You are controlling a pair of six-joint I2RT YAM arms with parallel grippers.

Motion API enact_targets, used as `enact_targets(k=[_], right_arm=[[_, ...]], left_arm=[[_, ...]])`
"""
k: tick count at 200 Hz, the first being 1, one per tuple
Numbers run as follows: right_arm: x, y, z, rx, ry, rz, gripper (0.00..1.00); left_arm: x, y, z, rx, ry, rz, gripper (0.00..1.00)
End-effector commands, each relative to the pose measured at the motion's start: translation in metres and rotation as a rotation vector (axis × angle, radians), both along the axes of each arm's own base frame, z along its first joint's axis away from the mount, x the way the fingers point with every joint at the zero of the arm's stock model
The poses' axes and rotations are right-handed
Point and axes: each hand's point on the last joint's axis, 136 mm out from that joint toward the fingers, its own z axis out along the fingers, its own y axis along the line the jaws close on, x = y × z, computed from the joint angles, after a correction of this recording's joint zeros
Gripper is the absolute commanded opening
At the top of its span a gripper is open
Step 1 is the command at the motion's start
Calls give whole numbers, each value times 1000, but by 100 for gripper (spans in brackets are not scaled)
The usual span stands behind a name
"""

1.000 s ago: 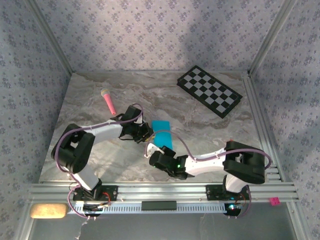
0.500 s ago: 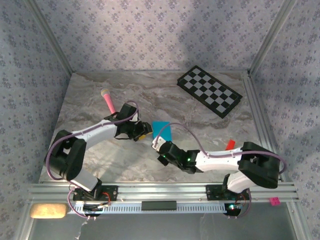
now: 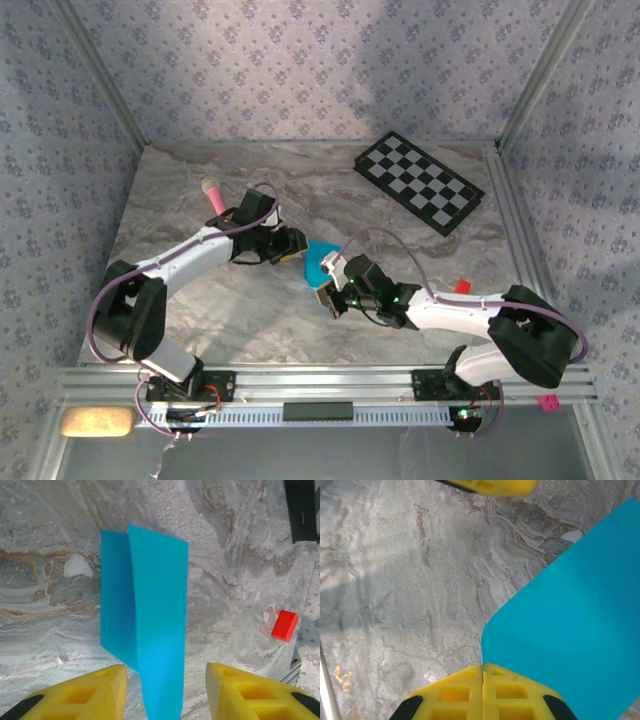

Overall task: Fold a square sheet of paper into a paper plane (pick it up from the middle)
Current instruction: Third fold the triangle at the center of the table.

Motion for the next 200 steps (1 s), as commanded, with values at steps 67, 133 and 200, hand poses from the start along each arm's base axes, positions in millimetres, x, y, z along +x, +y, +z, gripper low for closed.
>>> enact_targets(k=[67,133,200], right_arm=[[-18,7,8,106,187,67,0],[-22,15,3,103,273,117,1],[-23,16,-5,99,314,133,1]], left_arm=[[9,-26,4,-21,33,-174,36],[13,-45,-16,-32,84,-240,31],[18,-62,-37,4,128,-300,26]])
